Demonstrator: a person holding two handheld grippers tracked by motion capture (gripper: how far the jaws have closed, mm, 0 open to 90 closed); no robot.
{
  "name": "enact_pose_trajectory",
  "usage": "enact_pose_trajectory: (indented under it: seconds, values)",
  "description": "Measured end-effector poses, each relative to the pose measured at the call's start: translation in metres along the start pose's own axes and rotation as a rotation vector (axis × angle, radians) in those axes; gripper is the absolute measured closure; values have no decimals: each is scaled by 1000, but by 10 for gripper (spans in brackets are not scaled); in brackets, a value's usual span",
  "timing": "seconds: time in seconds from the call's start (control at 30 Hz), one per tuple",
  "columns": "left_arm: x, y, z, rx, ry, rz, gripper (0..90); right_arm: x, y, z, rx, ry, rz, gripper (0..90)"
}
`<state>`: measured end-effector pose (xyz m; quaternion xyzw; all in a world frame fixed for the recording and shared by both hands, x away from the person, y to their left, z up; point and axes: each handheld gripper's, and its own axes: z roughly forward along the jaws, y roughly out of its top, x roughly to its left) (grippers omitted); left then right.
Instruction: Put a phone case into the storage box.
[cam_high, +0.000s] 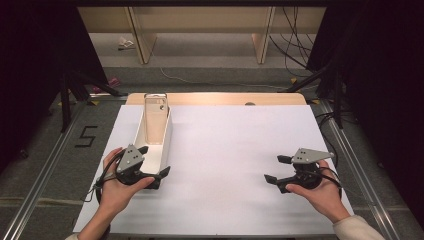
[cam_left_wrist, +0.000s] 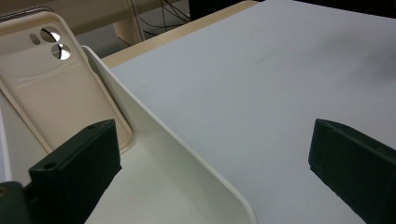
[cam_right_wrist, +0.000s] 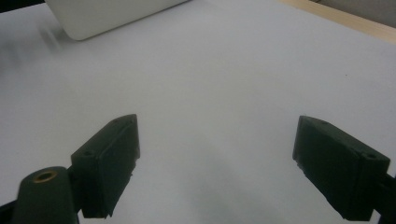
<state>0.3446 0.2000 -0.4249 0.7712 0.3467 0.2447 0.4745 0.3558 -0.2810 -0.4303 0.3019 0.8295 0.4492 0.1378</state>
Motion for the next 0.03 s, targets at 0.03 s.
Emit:
enact_pose_trajectory:
  seconds: [0.03]
  values:
    - [0, 0, 0, 0, 0, 0, 14, 0, 0, 0, 0, 0, -1, 157]
